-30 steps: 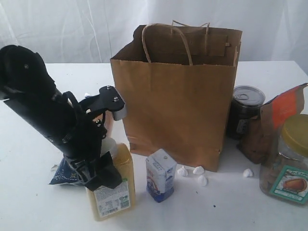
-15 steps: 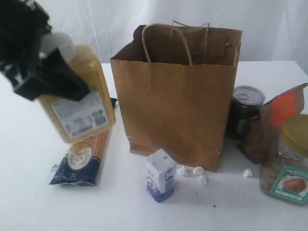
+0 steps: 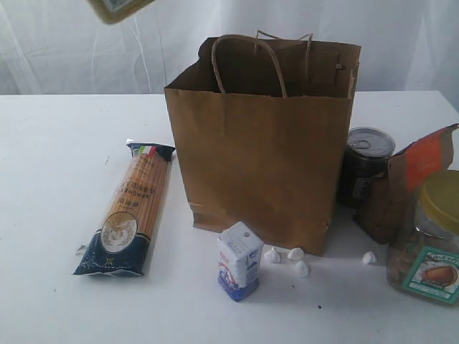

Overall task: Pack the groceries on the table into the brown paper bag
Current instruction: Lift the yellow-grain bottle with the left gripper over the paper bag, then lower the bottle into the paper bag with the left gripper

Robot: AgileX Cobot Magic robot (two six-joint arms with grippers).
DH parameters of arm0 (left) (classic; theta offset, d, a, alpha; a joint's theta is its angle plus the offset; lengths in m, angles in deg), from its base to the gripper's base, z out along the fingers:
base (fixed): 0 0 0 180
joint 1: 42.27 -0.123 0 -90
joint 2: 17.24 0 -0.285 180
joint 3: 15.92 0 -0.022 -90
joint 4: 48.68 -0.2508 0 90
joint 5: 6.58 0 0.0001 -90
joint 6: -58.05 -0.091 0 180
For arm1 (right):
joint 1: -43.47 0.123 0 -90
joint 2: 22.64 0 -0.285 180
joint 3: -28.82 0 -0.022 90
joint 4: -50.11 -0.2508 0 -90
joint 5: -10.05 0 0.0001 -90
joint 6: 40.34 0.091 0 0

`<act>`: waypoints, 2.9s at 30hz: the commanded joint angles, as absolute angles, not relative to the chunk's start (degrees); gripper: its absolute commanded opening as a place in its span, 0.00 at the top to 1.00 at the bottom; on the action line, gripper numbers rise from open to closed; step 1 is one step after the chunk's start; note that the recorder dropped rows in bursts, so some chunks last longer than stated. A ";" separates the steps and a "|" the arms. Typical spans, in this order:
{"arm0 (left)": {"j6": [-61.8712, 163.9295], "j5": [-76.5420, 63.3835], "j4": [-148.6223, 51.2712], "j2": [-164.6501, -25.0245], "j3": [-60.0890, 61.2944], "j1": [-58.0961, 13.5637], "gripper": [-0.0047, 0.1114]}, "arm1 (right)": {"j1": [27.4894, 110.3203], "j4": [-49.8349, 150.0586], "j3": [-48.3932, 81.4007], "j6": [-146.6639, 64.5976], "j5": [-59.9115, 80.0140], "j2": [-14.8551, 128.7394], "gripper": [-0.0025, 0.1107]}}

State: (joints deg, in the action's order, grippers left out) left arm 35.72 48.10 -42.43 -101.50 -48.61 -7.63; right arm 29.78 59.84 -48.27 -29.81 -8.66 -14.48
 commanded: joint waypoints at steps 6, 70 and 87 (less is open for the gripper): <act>34.74 40.46 -40.56 -112.43 -58.61 -7.26 0.96 | 29.82 60.06 -48.39 -29.52 -7.87 -14.86 0.98; 20.51 43.92 -28.06 -128.38 -59.42 -7.26 0.96 | 29.82 60.06 -48.39 -29.52 -7.87 -14.86 0.98; 18.68 33.48 -30.29 -128.50 -59.42 -7.34 0.96 | 29.82 60.06 -48.39 -29.52 -7.87 -14.86 0.98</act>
State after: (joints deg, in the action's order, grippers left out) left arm 19.73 37.06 -32.17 -129.03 -58.43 -7.60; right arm 29.78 59.84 -48.27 -29.81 -8.66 -14.48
